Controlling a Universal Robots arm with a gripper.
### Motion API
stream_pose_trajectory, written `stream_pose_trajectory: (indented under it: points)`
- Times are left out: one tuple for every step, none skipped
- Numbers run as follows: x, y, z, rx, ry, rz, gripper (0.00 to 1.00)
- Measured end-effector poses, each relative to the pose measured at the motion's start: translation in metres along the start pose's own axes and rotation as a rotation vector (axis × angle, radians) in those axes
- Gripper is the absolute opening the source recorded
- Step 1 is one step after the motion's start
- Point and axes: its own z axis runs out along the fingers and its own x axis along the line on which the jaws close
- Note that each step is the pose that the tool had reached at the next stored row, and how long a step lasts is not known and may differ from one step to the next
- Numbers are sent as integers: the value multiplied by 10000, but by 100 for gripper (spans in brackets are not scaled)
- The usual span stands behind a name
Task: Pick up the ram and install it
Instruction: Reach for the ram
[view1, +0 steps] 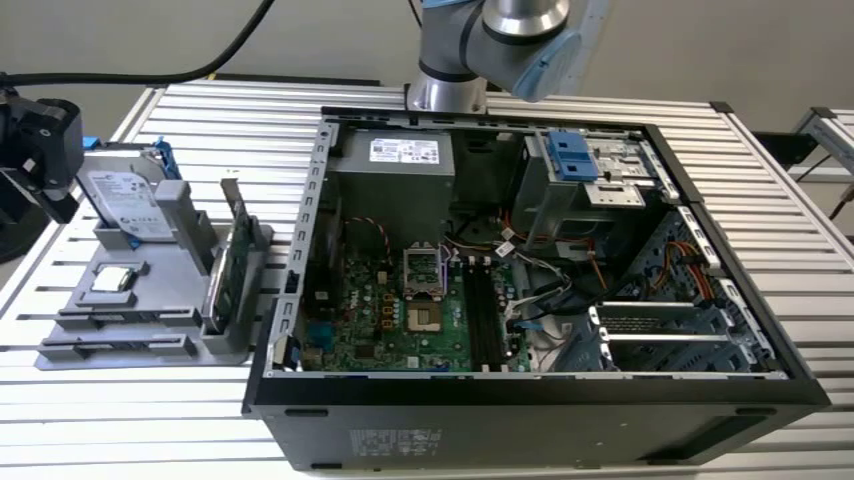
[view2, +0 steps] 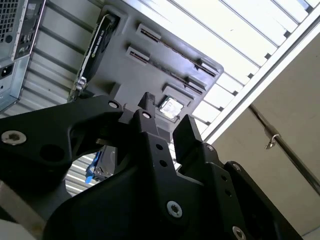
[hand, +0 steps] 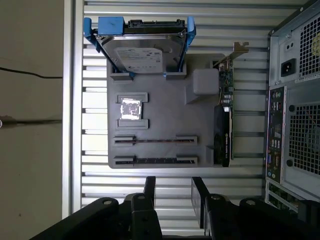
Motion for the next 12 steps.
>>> stream_pose_trajectory:
  points:
    - [0, 0, 0, 0, 0, -1, 100]
    - [0, 0, 0, 0, 1, 0, 100]
    - [0, 0, 0, 0, 0, -1, 100]
    - [0, 0, 0, 0, 1, -1, 100]
    - [0, 0, -1, 1, 1, 0, 100]
    - [0, 0, -1, 1, 1, -1, 100]
    - [1, 0, -1, 1, 1, 0, 100]
    - [1, 0, -1, 1, 1, -1, 100]
    - [1, 0, 0, 0, 1, -1, 100]
    - [1, 0, 0, 0, 1, 0, 100]
    - [1, 0, 0, 0, -1, 15, 100]
    - [1, 0, 0, 0, -3, 72, 100]
